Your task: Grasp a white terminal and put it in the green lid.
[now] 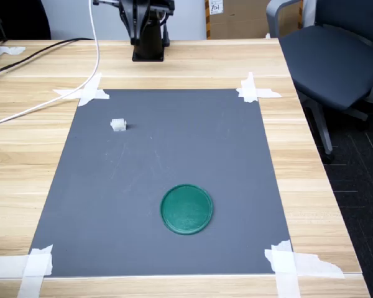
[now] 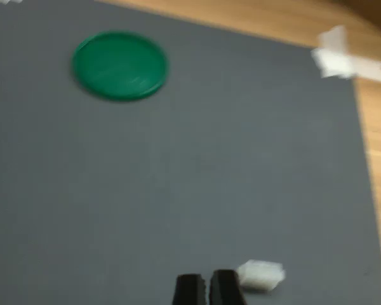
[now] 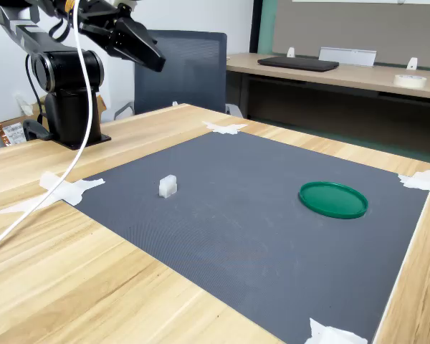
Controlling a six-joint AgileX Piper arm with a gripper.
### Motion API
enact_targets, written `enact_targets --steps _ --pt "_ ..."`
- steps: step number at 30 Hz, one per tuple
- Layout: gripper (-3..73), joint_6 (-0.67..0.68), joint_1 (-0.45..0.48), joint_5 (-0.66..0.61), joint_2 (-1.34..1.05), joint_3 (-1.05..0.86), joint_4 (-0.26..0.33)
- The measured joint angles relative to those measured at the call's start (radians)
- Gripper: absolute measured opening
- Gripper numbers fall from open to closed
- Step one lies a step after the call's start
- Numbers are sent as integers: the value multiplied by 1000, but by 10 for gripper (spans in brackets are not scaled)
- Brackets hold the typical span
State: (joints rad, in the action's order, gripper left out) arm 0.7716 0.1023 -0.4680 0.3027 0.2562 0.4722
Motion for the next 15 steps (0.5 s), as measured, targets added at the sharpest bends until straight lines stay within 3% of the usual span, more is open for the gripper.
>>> enact_targets --steps 6,15 --pt "-29 1 0 -236 130 150 -95" --pt "-29 -19 0 -380 255 261 -283"
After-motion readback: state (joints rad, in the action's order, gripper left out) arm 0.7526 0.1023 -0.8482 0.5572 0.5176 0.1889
